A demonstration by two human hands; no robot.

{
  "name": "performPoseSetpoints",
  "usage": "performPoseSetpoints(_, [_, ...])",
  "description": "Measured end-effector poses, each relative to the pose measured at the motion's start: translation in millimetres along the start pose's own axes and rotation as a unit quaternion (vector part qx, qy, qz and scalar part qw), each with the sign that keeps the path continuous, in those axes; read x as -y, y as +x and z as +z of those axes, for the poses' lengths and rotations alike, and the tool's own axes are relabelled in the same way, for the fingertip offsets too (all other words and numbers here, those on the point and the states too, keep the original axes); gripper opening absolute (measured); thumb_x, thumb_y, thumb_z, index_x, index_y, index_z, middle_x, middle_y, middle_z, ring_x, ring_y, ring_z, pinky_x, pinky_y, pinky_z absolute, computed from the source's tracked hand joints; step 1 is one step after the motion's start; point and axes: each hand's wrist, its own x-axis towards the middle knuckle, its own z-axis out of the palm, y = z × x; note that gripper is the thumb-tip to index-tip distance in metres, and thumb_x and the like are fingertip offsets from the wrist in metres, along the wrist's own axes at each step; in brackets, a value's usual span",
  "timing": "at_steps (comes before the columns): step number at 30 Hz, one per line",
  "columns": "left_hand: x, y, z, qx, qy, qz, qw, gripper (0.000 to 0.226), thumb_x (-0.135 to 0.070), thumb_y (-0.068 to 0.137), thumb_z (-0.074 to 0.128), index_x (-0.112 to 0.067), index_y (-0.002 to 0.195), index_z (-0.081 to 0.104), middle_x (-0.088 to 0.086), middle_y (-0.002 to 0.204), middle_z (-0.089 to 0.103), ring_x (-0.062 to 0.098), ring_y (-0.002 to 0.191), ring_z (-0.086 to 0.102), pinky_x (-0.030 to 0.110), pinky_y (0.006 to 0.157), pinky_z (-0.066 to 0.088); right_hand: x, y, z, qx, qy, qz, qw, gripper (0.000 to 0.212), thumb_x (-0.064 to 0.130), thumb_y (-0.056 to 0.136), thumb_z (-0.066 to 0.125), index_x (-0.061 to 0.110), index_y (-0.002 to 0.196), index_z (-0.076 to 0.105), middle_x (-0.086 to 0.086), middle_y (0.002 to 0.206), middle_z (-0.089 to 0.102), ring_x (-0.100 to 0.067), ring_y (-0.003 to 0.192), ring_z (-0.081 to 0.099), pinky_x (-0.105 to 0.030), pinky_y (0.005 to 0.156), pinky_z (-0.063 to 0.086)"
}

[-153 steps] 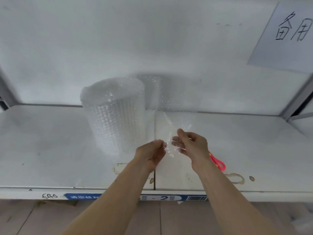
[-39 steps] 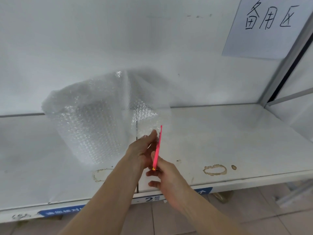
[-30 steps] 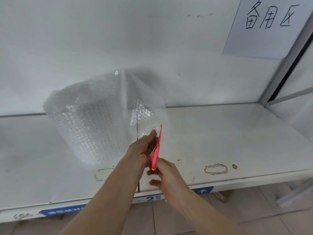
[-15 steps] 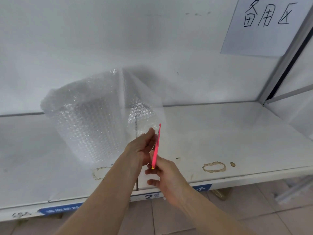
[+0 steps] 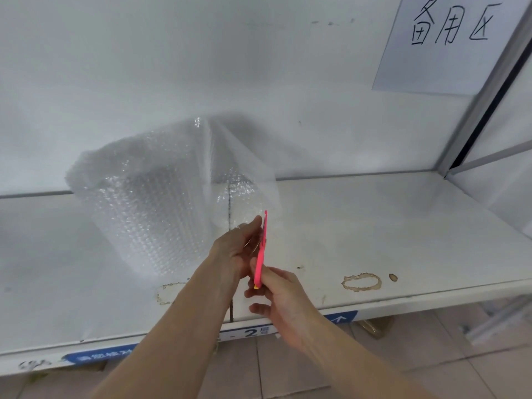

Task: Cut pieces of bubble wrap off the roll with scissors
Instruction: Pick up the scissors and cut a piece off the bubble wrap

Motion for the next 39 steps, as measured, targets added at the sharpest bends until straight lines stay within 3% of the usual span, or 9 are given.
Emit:
performPoseSetpoints(5, [1.0, -2.9, 1.0, -0.005, -0.01, 0.004, 1.0, 0.018, -0.007, 0.079, 0.078, -0.007, 0.079, 0.06, 0.008, 0.074, 0.064, 0.017, 0.062, 0.061, 0.022, 0.045, 0.054, 0.0, 0.6, 1.7, 0.007, 0.013, 0.0, 1.0, 0.053, 0.054, 0.069, 0.072, 0.007, 0.093, 0.065, -0.004, 0.083, 0.06, -0.019, 0.081, 0.06, -0.029, 0.063, 0.05])
performPoseSetpoints(10, [0.1, -2.6, 1.3, -0.016, -0.02, -0.002, 1.0, 0.019, -0.006, 0.078, 0.079, -0.007, 0.085, 0.061, 0.008, 0.076, 0.064, 0.018, 0.063, 0.061, 0.023, 0.043, 0.053, -0.7, 0.6, 2.0, 0.008, 0.012, -0.001, 1.0, 0.037, 0.046, 0.083, 0.069, 0.009, 0.086, 0.063, -0.005, 0.081, 0.058, -0.02, 0.081, 0.059, -0.029, 0.063, 0.05])
performPoseSetpoints(14, [-0.1, -6.4, 3.0, -0.018, -0.029, -0.004, 0.999, 0.019, -0.005, 0.079, 0.078, -0.006, 0.085, 0.061, 0.009, 0.077, 0.065, 0.018, 0.064, 0.062, 0.023, 0.042, 0.053, 0.0, -0.2, 1.4, 0.016, 0.01, -0.005, 1.0, 0.044, 0.051, 0.073, 0.071, 0.01, 0.085, 0.063, -0.004, 0.08, 0.058, -0.019, 0.079, 0.059, -0.029, 0.064, 0.05])
performPoseSetpoints(20, [-1.3, -12.0, 4.4, -0.015, -0.024, -0.003, 1.0, 0.032, -0.006, 0.078, 0.079, -0.005, 0.106, 0.064, 0.008, 0.079, 0.067, 0.018, 0.068, 0.063, 0.023, 0.042, 0.053, -0.1, 0.2, 1.0, 0.022, 0.004, -0.009, 1.0, 0.046, 0.055, 0.068, 0.073, 0.011, 0.082, 0.065, -0.004, 0.081, 0.059, -0.019, 0.08, 0.059, -0.029, 0.065, 0.05])
performPoseSetpoints(25, [-2.3, -15.4, 4.6, -0.018, -0.034, 0.001, 0.999, 0.029, -0.004, 0.078, 0.079, -0.005, 0.103, 0.064, 0.009, 0.076, 0.067, 0.018, 0.068, 0.064, 0.023, 0.042, 0.053, 0.7, 0.9, 2.2, 0.027, 0.029, -0.008, 0.999, 0.049, 0.054, 0.06, 0.077, 0.011, 0.08, 0.064, -0.005, 0.08, 0.056, -0.02, 0.078, 0.058, -0.029, 0.061, 0.049])
performPoseSetpoints(29, [-1.8, -14.8, 4.5, -0.017, -0.019, 0.002, 1.0, 0.017, -0.005, 0.078, 0.079, -0.006, 0.087, 0.063, 0.008, 0.073, 0.065, 0.017, 0.064, 0.062, 0.023, 0.042, 0.053, 0.2, 0.3, 3.3, 0.021, 0.022, -0.011, 0.999, 0.046, 0.053, 0.064, 0.073, 0.011, 0.081, 0.066, -0.004, 0.079, 0.058, -0.021, 0.08, 0.058, -0.03, 0.063, 0.049])
performPoseSetpoints(31, [-1.1, -13.9, 4.8, -0.018, -0.014, 0.01, 1.0, 0.017, -0.005, 0.079, 0.078, -0.006, 0.088, 0.063, 0.008, 0.072, 0.065, 0.017, 0.064, 0.063, 0.023, 0.042, 0.053, 0.9, 0.1, 3.6, 0.018, 0.018, -0.01, 1.0, 0.044, 0.052, 0.066, 0.072, 0.011, 0.081, 0.066, -0.004, 0.079, 0.058, -0.02, 0.08, 0.057, -0.03, 0.063, 0.049])
performPoseSetpoints(35, [-0.6, -12.1, 4.6, -0.021, -0.009, 0.017, 1.0, 0.015, -0.006, 0.079, 0.078, -0.005, 0.08, 0.063, 0.007, 0.066, 0.064, 0.016, 0.051, 0.064, 0.024, 0.044, 0.055, 3.3, 0.3, 4.5, 0.015, 0.021, -0.005, 1.0, 0.05, 0.052, 0.067, 0.071, 0.008, 0.09, 0.066, -0.006, 0.084, 0.057, -0.021, 0.081, 0.057, -0.03, 0.062, 0.049])
performPoseSetpoints(39, [-0.8, -14.3, 4.7, -0.024, -0.003, 0.02, 1.0, 0.015, -0.007, 0.08, 0.078, -0.005, 0.078, 0.063, 0.007, 0.071, 0.065, 0.017, 0.061, 0.062, 0.024, 0.048, 0.055, 1.7, 0.2, 5.6, 0.014, 0.018, -0.006, 1.0, 0.051, 0.052, 0.069, 0.07, 0.007, 0.093, 0.067, -0.006, 0.086, 0.059, -0.021, 0.083, 0.057, -0.031, 0.065, 0.049])
